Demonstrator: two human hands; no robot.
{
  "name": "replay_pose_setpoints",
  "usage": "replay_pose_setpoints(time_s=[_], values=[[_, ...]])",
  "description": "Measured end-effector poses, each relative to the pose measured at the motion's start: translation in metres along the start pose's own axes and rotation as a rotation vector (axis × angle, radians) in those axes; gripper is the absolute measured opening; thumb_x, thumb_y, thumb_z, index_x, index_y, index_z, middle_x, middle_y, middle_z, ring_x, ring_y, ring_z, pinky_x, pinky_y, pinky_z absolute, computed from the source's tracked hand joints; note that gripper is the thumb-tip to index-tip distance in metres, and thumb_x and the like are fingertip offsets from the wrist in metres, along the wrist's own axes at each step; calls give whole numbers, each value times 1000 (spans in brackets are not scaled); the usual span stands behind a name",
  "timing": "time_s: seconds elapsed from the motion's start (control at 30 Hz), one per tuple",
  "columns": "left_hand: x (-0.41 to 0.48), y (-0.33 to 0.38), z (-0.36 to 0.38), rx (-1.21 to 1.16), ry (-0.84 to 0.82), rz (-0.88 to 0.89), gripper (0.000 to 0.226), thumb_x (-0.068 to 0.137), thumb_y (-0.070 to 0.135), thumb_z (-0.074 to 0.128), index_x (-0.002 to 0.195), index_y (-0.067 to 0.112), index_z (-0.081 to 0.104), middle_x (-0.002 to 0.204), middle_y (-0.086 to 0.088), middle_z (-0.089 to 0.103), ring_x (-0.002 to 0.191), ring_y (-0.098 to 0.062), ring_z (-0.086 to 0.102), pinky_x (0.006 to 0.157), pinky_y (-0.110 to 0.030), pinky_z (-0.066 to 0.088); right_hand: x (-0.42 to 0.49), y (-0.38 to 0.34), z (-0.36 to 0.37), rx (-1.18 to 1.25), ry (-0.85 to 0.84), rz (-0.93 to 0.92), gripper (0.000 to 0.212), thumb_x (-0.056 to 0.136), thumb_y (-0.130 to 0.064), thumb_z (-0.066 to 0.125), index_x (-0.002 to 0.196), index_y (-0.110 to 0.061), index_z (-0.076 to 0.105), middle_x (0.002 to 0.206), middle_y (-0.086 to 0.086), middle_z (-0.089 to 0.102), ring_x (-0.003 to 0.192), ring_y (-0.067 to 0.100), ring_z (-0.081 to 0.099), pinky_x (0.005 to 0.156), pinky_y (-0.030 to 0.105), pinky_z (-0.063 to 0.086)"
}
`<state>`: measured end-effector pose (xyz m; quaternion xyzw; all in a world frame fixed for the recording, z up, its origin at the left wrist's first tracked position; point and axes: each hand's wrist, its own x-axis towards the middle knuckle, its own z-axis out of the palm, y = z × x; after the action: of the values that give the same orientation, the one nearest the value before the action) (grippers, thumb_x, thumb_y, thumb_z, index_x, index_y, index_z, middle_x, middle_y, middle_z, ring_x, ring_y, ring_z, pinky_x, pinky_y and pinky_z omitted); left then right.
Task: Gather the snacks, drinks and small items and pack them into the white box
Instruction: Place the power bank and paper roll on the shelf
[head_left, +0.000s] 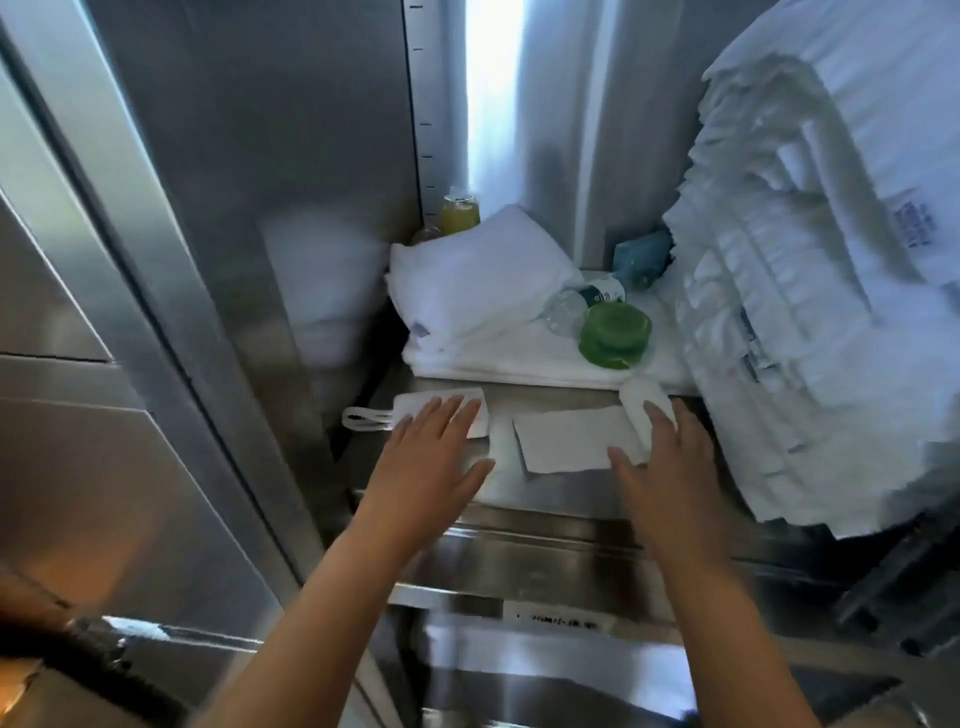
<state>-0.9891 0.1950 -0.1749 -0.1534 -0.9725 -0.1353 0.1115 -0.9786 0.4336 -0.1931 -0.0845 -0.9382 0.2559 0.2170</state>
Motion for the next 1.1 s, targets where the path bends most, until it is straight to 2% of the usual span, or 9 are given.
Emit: replay_pose_setpoints(time_s=[0.13,0.27,0.37,0.43,0.6,0.73,0.83,0.97,1.1], values=[[39,6,32,14,-14,-100,65,95,44,42,150,24,14,157,2,15,145,-14,7,116,-34,9,52,27,10,-81,-85,-58,61,90,-37,56,141,-10,37,147,19,31,134,33,29,111,42,26],[65,-6,51,84,-37,-226,66,95,43,42,150,23,12,158,-1,13,145,-18,5,117,-37,8,69,42,24,-80,-168,-94,53,91,-37,55,136,-11,44,149,16,31,135,31,29,111,42,28],[75,-18,58,135,-111,-313,64,95,48,37,150,25,14,158,0,12,145,-18,3,116,-41,5,68,50,27,6,-152,-156,44,87,-27,62,128,-10,53,146,15,38,131,31,34,108,43,33],[80,-21,61,192,-118,-311,63,93,53,36,148,26,20,155,-1,19,143,-18,10,115,-43,7,66,53,29,71,-129,-200,45,82,-17,68,124,-8,56,142,16,42,128,32,38,106,45,36],[81,-15,62,240,-55,-362,73,81,69,42,144,34,30,136,-4,37,129,-27,28,108,-43,19,62,60,30,170,-70,-162,60,75,-12,74,129,-4,50,138,22,42,121,39,42,101,46,37],[71,-8,63,281,-110,-415,84,75,76,41,146,36,21,133,-7,40,124,-30,35,103,-43,25,57,63,30,213,-139,-157,64,79,-18,71,136,-12,44,141,16,38,120,35,45,93,45,46],[61,-3,60,326,-127,-407,82,79,71,41,147,35,14,131,-9,43,119,-31,42,99,-44,31,56,59,27,239,-141,-203,60,78,-11,69,134,-13,47,139,14,41,117,32,47,88,37,45],[39,12,55,273,-91,-490,80,79,70,45,146,37,15,125,-5,44,114,-27,43,93,-41,36,53,42,21,285,-135,-298,57,76,-7,68,130,-13,50,138,12,44,113,26,49,81,24,38],[2,25,50,237,4,-554,79,79,70,44,145,38,16,124,-3,45,113,-24,42,93,-39,39,43,20,21,309,-235,-439,62,74,-7,71,130,-18,48,143,6,39,119,26,48,78,32,49]])
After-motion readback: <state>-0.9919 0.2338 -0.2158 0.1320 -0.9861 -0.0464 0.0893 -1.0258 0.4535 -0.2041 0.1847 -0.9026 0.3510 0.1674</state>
